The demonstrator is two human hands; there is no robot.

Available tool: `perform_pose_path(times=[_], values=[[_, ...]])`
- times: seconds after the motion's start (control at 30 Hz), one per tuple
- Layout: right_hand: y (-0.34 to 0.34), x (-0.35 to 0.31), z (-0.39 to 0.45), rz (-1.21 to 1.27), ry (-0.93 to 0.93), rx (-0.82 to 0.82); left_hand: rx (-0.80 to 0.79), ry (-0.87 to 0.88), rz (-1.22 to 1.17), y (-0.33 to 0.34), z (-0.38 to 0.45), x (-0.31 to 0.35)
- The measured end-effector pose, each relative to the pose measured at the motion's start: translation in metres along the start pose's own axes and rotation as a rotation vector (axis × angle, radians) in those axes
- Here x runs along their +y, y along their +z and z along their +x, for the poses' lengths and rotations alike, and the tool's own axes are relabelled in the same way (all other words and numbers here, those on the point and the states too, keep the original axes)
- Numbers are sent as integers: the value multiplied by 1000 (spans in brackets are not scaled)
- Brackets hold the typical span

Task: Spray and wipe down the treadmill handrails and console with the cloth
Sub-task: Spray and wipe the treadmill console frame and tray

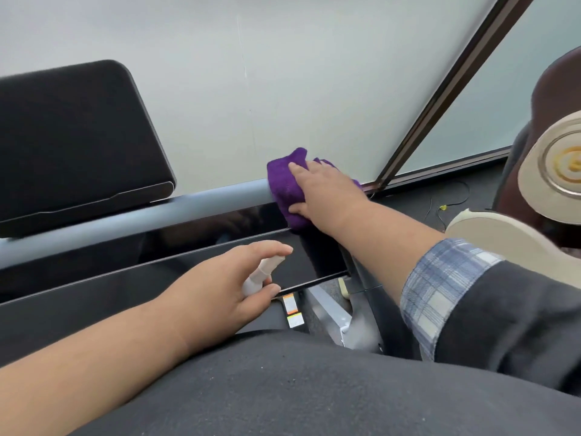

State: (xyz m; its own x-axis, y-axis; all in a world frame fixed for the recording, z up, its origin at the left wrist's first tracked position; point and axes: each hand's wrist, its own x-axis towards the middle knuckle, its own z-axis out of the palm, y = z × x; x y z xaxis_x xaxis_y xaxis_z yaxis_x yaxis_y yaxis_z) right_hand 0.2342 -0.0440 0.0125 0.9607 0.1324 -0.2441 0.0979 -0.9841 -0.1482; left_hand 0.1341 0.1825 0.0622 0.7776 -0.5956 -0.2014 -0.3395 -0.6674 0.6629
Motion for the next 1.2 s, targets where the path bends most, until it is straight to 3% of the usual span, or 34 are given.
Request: perform_pose_path(times=[0.13, 0.23, 0.43, 0.63, 0.77, 1.03, 1.2], values=[[14, -66, 21, -79, -288, 6, 71, 8, 9, 2, -6, 2], [23, -100, 28, -39, -349, 63, 84, 29, 60, 5, -5, 3], [25, -70, 15, 10, -278, 118, 76, 42, 104, 9, -2, 12], [10, 10, -17, 83, 23, 97, 59, 28, 95, 9, -4, 16], [11, 15, -21, 78, 129, 86, 65, 5, 90, 7, -11, 12], [25, -89, 21, -63, -357, 27, 18, 8, 72, 11, -21, 13], [27, -90, 16, -13, -348, 96, 19, 15, 86, 9, -22, 10]])
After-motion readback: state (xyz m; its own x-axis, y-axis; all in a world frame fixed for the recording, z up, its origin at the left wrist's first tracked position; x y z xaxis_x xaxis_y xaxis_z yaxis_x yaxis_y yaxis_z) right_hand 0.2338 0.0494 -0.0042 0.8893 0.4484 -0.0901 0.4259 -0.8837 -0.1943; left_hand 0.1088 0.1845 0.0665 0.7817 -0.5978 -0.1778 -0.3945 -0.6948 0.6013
